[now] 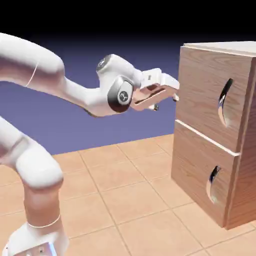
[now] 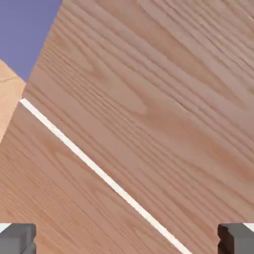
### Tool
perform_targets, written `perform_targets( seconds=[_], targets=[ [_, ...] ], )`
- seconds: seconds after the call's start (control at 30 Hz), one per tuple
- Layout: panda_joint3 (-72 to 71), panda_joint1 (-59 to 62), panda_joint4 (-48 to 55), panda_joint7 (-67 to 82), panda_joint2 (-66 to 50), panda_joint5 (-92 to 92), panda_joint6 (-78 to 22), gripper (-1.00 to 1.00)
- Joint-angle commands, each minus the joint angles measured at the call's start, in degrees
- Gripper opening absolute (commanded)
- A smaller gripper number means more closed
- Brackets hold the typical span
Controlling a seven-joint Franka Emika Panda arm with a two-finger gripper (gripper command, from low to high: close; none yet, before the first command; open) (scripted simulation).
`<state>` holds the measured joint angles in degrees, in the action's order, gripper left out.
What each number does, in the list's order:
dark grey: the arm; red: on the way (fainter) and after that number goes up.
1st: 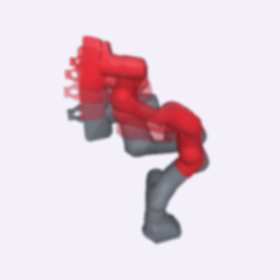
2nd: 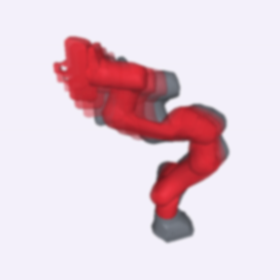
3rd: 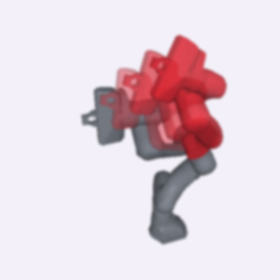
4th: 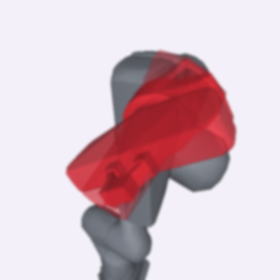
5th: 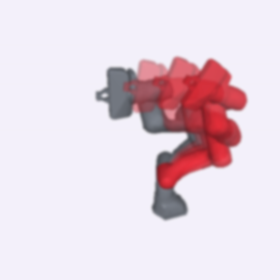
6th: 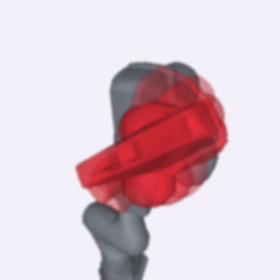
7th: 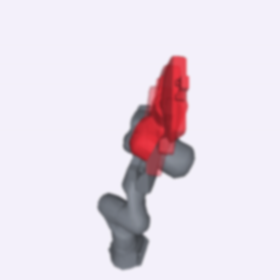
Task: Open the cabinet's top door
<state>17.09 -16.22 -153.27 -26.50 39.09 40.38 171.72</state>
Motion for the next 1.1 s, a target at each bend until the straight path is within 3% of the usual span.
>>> perform_targets(
  seconds=[0.0, 1.07],
  targets=[
    [1.1, -1.0, 0.5, 1.0, 0.4, 2.5, -0.1, 0.0],
    [34.8, -31.6, 15.8, 32.5, 13.1, 82.2, -4.7, 0.0]
  ],
)
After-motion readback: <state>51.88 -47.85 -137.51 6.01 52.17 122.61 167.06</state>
